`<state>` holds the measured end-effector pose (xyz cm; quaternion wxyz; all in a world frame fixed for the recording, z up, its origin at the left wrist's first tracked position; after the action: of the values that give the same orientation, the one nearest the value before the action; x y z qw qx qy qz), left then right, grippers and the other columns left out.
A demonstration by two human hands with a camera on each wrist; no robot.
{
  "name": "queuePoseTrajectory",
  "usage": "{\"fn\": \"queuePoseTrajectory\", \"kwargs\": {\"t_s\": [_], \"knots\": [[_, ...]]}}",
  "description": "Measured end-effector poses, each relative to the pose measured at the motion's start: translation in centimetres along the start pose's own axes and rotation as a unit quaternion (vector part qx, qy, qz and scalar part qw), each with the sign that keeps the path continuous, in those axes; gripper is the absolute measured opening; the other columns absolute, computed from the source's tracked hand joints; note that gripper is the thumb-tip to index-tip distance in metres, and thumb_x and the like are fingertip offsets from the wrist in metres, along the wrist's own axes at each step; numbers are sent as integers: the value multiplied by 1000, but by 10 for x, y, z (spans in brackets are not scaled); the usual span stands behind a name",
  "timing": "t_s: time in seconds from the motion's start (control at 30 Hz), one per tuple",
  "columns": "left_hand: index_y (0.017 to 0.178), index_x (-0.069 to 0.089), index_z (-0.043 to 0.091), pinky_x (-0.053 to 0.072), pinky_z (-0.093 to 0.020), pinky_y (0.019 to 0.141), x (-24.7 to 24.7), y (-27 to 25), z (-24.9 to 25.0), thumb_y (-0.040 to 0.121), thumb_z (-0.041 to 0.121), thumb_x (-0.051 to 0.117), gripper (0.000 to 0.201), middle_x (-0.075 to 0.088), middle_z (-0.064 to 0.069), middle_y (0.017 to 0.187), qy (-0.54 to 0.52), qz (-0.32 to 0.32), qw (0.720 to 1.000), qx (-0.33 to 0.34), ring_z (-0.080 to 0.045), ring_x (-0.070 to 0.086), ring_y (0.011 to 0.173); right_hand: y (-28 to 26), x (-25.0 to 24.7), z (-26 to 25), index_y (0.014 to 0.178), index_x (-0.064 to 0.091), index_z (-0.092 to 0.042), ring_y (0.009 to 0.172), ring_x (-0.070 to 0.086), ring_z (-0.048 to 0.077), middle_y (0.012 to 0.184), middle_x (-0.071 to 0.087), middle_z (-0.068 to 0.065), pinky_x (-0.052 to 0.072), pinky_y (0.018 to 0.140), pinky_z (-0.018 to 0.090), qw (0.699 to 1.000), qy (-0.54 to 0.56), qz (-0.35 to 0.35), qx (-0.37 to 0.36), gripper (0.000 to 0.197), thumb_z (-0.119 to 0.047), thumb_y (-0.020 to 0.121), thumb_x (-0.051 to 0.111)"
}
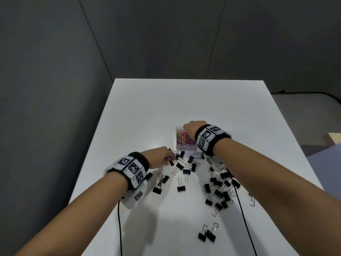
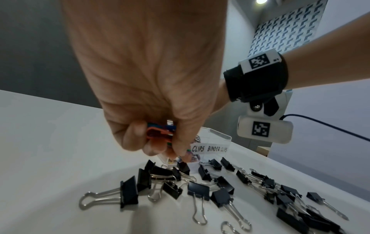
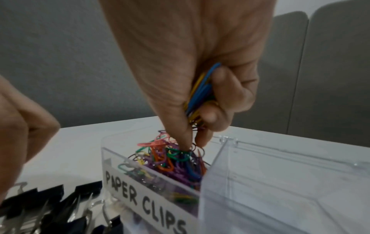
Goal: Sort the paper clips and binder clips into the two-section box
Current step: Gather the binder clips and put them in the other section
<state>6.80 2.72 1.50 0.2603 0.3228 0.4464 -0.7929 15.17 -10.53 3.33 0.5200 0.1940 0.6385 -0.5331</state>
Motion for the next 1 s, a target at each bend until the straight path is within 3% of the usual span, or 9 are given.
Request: {"fn": "queuePoseTrajectory", "kwargs": {"t_s": [0.07,0.17,0.23,0.4,0.53,0.63,0.77,0.87,1.0], "knots": [[128,53,12,42,-29,89,-2,2,-4,97,8,39,34,58,-14,120,-19,19,1000,-2,-28,58,106,4,1,0,103,51,-8,78,52,25,107,62,11,42,68,30,1000,27,13,-4,16,-5,87,51],[125,52,11,43,-29,84,-7,4,-10,95,5,42,32,64,-13,116,-44,56,997,-15,-27,60,103,7,4,1,115,49,-4,86,55,28,114,59,16,45,73,34,995,99,11,-2,26,-3,89,49],[122,55,12,43,-28,85,-12,7,-13,94,7,47,30,64,-12,117,-47,82,995,-15,-26,60,104,7,6,2,120,46,-4,98,59,33,117,57,18,47,77,35,991,135,17,-1,32,-2,88,51],[118,62,13,39,-25,87,-30,15,-9,93,14,54,26,56,-11,114,-45,149,988,5,-26,56,103,0,11,8,131,40,-9,110,55,33,125,54,18,47,88,39,973,225,54,-13,47,-3,87,56],[121,60,12,41,-29,86,-44,27,1,92,14,55,29,58,-13,112,-42,186,982,17,-27,57,101,-12,15,14,132,44,-13,112,57,29,127,59,12,46,93,36,961,259,95,-8,41,-9,92,50],[118,60,9,41,-29,86,-52,40,12,91,13,55,28,60,-13,112,-43,188,981,27,-26,57,103,-30,15,23,131,47,-14,115,56,26,128,59,7,45,95,37,956,252,150,-4,36,-12,95,46],[113,63,8,45,-26,82,-59,57,22,91,12,56,24,65,-13,115,-98,176,979,30,-24,60,103,-62,27,44,121,54,-17,104,57,20,117,62,2,44,82,31,941,275,198,19,28,-15,95,44],[114,63,9,48,-28,85,-64,67,27,92,14,55,24,64,-12,118,-99,162,981,32,-24,60,106,-85,52,60,118,56,-16,98,58,18,113,62,1,40,75,24,939,278,198,43,25,-16,95,44],[121,59,12,46,-35,92,-60,77,34,93,20,53,30,59,-9,123,0,144,989,31,-25,56,113,-106,91,81,121,52,-19,104,55,18,118,58,2,46,80,29,949,260,142,111,28,-22,94,47]]}}
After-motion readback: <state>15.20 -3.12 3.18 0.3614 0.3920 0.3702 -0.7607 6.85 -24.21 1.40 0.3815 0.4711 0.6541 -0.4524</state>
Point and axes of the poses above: each hand's wrist, its own y-axis towards the middle knuckle, its own x-axis out of the palm, z = x × y, the point moved 3 cm from there along y, towards the middle knuckle
